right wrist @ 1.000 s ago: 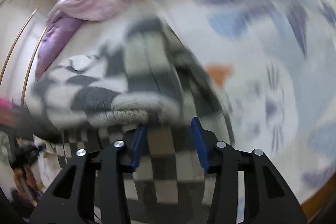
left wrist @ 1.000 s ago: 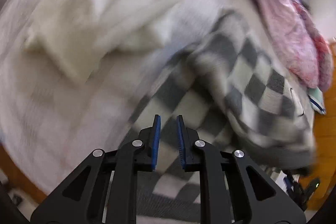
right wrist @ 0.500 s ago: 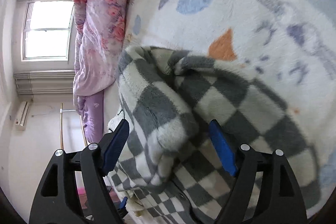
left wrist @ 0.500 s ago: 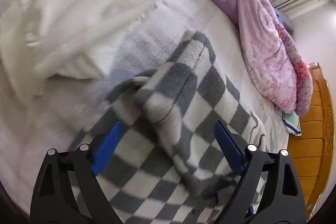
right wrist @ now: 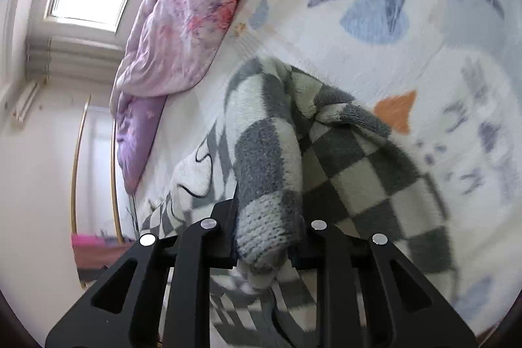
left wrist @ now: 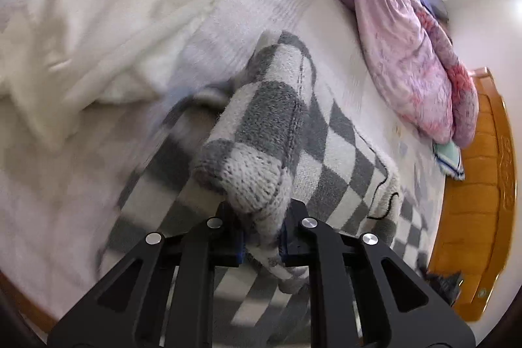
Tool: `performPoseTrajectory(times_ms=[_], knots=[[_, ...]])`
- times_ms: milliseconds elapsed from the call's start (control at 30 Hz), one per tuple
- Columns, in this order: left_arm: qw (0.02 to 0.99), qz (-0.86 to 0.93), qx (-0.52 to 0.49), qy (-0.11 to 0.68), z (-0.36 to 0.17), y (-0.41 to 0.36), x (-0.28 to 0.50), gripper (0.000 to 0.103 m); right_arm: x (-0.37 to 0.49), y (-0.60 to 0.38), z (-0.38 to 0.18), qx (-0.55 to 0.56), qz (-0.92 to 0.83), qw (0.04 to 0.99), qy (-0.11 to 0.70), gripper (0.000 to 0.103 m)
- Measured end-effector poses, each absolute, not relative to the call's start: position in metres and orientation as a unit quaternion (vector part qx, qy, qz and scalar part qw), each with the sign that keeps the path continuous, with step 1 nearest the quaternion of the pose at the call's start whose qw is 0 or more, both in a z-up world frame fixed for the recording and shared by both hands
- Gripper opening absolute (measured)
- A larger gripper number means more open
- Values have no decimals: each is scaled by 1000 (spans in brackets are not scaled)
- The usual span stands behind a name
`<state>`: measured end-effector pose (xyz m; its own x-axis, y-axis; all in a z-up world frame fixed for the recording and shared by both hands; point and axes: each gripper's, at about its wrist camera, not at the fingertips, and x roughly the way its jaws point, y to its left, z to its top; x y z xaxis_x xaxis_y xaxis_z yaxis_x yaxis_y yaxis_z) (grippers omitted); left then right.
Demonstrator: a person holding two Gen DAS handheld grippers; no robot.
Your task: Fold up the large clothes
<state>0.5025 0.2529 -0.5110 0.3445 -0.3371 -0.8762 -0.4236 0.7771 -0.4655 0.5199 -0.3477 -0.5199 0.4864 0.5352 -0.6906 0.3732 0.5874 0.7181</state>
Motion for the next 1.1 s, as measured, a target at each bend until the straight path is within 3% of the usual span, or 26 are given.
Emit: performPoseTrajectory(times_ms=[200,400,500,567,633,667,700,733,767,800,933,1100], knots=[[702,72,-357,612,-534,278,414,14,463,-368,-512,392,43,717,575,20],[655,95,-382,645,-607,291,366,14,408,-364,-578,352,-27,700,621,20],[653,85,-396,640,-614,298,366,15,392,-356,-601,359,-54,696,620,25],[664,68,-384,639,-612,299,370,25,389,-356,-603,383,-72,695,604,34],[667,53,-374,643,-611,300,371,49,389,-354,-592,376,-95,702,598,50],[670,44,-377,638,-610,301,372,56,387,-355,-584,359,-115,706,599,56],[675,27,-384,629,-607,304,370,71,386,-354,-574,340,-139,712,599,66],[680,22,-382,625,-602,305,368,81,383,-355,-559,323,-167,718,593,66],[690,26,-370,622,-596,305,364,83,382,-354,-547,310,-183,725,587,66],[696,27,-363,619,-592,306,361,84,383,-348,-532,289,-194,737,579,66],[703,33,-349,619,-580,315,350,84,415,-283,-480,212,-115,807,539,29],[704,62,-330,626,-586,331,344,84,500,-153,-474,171,38,831,529,8]])
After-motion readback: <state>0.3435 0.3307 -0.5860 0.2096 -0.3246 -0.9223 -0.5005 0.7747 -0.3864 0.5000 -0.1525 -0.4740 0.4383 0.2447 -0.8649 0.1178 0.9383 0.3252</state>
